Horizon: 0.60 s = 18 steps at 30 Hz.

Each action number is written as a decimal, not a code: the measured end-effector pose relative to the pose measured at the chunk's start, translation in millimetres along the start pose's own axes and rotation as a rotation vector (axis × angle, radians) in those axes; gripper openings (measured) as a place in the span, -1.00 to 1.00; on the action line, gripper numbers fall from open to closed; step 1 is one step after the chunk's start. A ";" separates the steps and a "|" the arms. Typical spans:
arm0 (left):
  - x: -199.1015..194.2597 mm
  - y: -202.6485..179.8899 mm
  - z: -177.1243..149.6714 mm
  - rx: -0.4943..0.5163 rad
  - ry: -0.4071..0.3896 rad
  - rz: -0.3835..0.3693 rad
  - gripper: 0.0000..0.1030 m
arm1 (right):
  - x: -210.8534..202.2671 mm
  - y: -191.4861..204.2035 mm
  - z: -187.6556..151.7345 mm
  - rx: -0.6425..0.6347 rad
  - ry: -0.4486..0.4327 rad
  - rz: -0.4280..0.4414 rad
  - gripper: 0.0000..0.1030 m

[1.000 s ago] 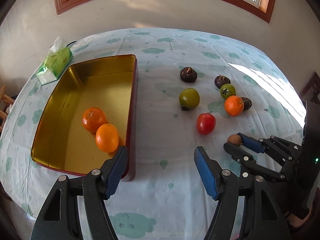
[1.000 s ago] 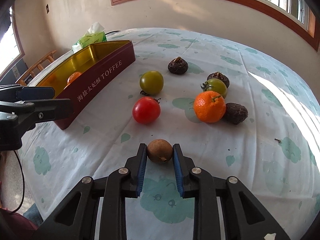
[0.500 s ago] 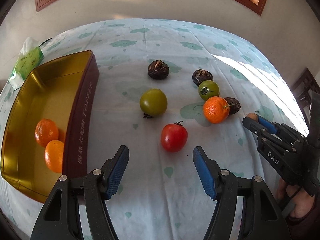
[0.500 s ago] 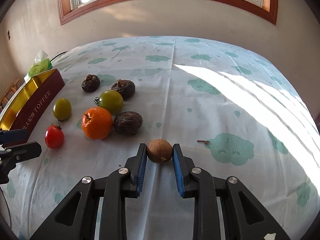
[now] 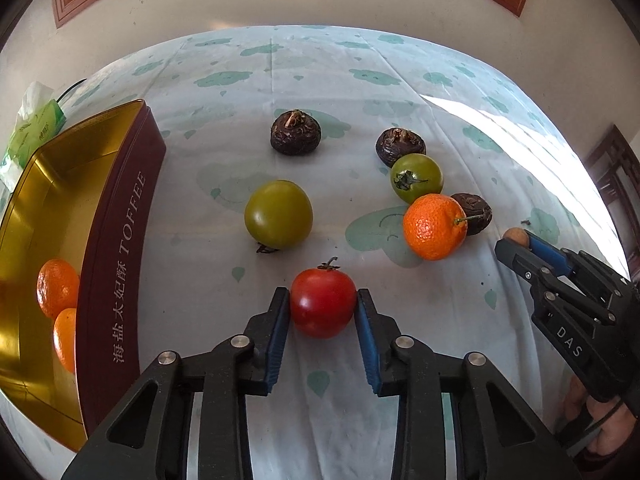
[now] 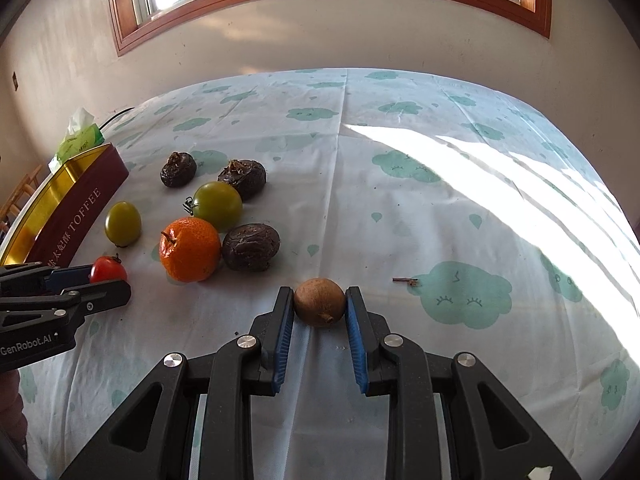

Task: Organize fruits
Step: 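Grasp the red tomato with left tool, drop it in the tin while right holds kiwi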

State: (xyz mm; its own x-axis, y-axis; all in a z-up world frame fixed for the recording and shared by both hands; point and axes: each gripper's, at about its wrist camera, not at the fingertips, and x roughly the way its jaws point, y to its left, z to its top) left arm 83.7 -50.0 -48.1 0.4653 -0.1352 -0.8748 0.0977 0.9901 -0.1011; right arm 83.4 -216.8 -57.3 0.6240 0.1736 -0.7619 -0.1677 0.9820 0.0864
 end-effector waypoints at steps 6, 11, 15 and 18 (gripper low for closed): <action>-3.0 0.8 -1.9 0.002 0.001 0.004 -0.39 | 0.2 0.0 -0.1 -0.002 0.000 -0.003 -0.53; -19.3 5.6 -5.3 0.007 -0.018 0.011 -0.39 | 0.4 0.8 -0.3 -0.004 0.001 -0.006 -0.53; -41.6 18.3 -6.3 -0.007 -0.057 0.021 -0.39 | 0.8 1.1 0.2 -0.006 0.002 -0.008 -0.53; -61.5 36.0 -5.6 -0.034 -0.089 0.035 -0.39 | 1.8 1.9 0.9 -0.009 0.003 -0.011 -0.53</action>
State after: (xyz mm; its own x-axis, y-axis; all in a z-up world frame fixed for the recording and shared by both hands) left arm 53.7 -5.8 -0.6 0.5447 -0.1015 -0.8325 0.0504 0.9948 -0.0883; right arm 85.0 -214.5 -57.9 0.6236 0.1629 -0.7646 -0.1677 0.9832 0.0726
